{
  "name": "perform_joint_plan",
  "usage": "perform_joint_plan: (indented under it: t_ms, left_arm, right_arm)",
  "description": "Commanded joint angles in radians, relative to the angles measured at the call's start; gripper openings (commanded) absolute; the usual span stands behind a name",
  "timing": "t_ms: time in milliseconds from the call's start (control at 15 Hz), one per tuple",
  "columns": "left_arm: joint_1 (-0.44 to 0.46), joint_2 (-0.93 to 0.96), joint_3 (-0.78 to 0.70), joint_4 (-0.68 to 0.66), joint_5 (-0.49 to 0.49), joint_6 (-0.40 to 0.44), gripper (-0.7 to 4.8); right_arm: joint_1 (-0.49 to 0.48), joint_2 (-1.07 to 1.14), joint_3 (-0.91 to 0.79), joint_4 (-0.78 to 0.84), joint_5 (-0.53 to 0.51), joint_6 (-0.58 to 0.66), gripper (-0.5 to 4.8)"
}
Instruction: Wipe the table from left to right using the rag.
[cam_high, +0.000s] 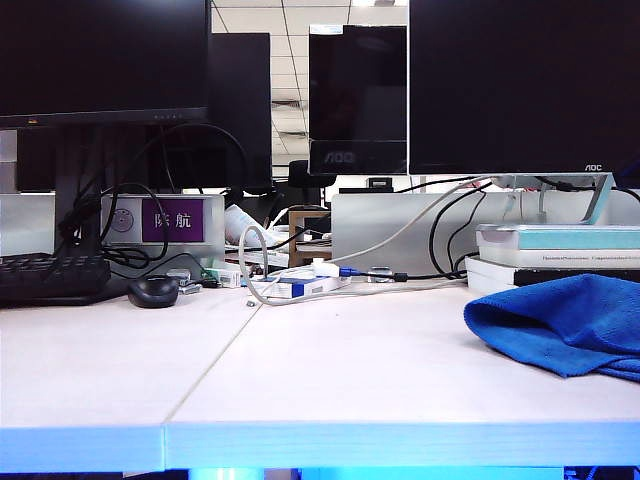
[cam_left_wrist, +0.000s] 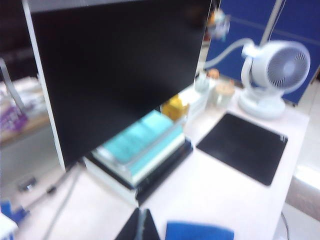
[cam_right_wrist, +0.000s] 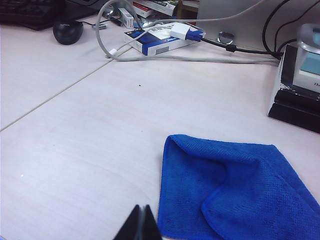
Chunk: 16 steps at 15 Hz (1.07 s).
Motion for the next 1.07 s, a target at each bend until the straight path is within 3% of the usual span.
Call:
perform_joint_plan:
  t_ms: [67, 133, 200, 400, 534, 667, 934, 1067]
  left_arm:
    - [0.0, -0.198, -0.422, 0.285, 0.005, -0.005, -0.06]
    - [0.027, -0.358, -0.743, 0.455, 0.006, -0.032, -0.06]
    - [0.067, -0.449, -0.902, 0.514, 0.006, -0.075, -0.06]
    - [0.128, -0.588, -1.123, 0.526, -0.014, -0.089, -0.06]
    - [0.215, -0.735, -1.326, 0.539, -0.013, -0.089, -0.06]
    - [0.344, -0.961, -1.551, 0.578, -0.121, -0.047, -0.06]
    - [0.484, -1.199, -1.744, 0.583, -0.11, -0.029, -0.06]
    - [0.58, -1.351, -1.858, 0.581, -0.047, -0.045, -0.06]
  right_arm:
    - [0.0, -0.001, 0.004, 0.013, 0.003, 0.004, -0.01]
    - [0.0, -0.001, 0.004, 0.012, 0.003, 0.004, -0.01]
    - [0.0, -0.001, 0.004, 0.012, 0.003, 0.004, -0.01]
    - [0.0, -0.001, 0.004, 0.013, 0.003, 0.004, -0.01]
    - [0.0, -0.001, 0.004, 0.012, 0.003, 0.004, -0.01]
    - [0.0, -0.001, 0.004, 0.012, 0.003, 0.004, -0.01]
    - [0.0, -0.001, 0.004, 0.012, 0.006, 0.004, -0.01]
    - [0.0, -0.001, 0.004, 0.012, 0.005, 0.004, -0.01]
